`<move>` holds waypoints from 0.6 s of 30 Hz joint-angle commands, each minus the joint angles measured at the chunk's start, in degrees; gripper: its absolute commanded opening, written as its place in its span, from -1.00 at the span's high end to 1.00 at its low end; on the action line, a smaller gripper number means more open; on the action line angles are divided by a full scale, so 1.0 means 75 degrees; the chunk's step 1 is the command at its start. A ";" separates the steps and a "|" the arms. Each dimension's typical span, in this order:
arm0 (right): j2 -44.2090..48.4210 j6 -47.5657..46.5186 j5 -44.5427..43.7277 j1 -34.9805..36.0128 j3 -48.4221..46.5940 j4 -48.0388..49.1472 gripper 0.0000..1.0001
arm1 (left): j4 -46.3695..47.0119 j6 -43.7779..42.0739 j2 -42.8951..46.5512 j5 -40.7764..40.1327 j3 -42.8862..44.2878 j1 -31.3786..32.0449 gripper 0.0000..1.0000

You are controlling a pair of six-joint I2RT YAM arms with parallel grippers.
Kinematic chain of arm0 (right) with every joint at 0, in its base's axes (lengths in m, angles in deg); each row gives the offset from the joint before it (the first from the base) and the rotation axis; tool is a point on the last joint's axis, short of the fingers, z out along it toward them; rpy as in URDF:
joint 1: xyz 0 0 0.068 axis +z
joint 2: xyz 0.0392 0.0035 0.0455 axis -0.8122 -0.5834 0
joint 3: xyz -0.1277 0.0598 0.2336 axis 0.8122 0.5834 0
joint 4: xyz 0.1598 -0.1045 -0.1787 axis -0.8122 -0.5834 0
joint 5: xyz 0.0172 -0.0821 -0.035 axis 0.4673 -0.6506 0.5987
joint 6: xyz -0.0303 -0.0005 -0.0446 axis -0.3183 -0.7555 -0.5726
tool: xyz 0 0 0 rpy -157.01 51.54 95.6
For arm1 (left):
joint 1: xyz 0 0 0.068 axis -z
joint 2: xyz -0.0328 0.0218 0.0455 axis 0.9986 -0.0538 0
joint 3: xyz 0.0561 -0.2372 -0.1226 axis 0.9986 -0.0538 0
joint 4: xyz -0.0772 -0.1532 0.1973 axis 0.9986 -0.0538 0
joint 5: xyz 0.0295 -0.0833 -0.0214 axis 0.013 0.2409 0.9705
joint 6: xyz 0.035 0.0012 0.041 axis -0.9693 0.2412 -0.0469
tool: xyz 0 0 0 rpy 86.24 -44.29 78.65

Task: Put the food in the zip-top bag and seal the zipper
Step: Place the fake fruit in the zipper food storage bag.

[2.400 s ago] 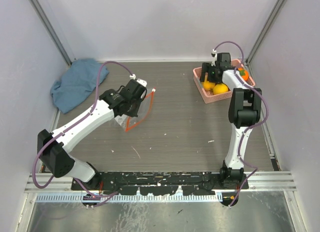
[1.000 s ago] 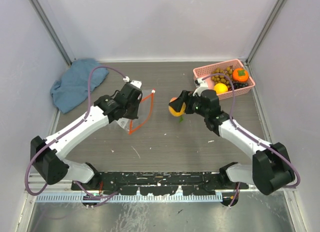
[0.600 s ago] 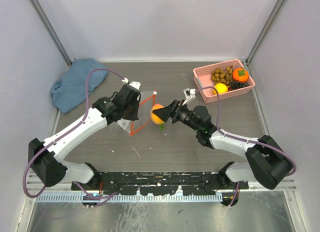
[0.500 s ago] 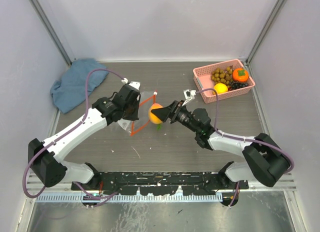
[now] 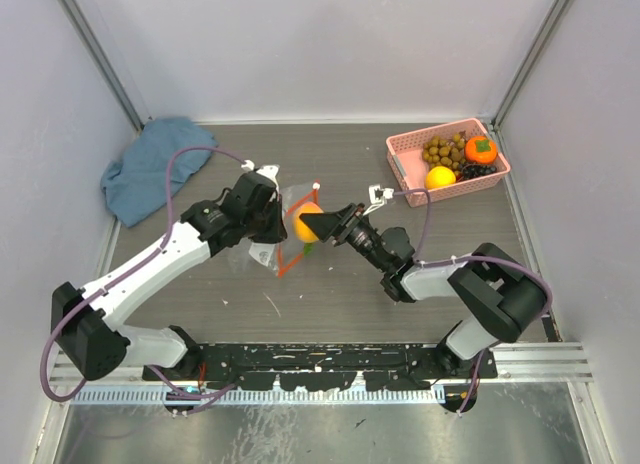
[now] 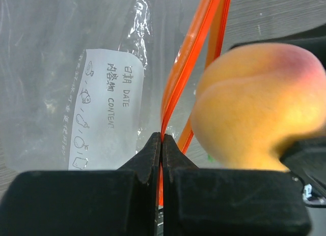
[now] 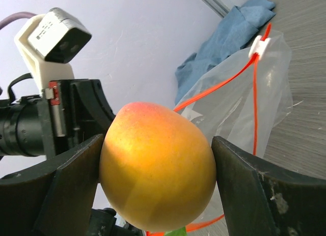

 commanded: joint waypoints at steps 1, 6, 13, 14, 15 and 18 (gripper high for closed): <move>-0.0209 -0.0036 -0.0442 0.0057 0.0009 0.1125 -0.08 | 0.0605 0.0400 0.0529 0.0439 -0.0094 -0.0038 1.00; -0.0391 -0.0303 -0.0481 0.0057 -0.0009 0.0912 -0.08 | 0.0871 0.0618 0.0774 0.0584 -0.0248 -0.0032 1.00; -0.1252 -0.0420 -0.0227 0.0147 -0.0084 0.1414 -0.08 | 0.1290 0.0860 0.0798 0.1046 -0.0362 -0.0042 1.00; -0.1352 -0.0459 -0.0146 0.0157 -0.0116 0.1400 -0.08 | 0.1268 0.0844 0.0769 0.1053 -0.0311 -0.0046 1.00; -0.1433 -0.0494 -0.0089 0.0156 -0.0131 0.1397 -0.08 | 0.1234 0.0820 0.0754 0.1051 -0.0280 -0.0043 1.00; -0.1612 -0.0621 0.0085 0.0154 -0.0170 0.1335 -0.08 | 0.1257 0.0750 0.0763 0.1057 -0.0274 -0.0078 1.00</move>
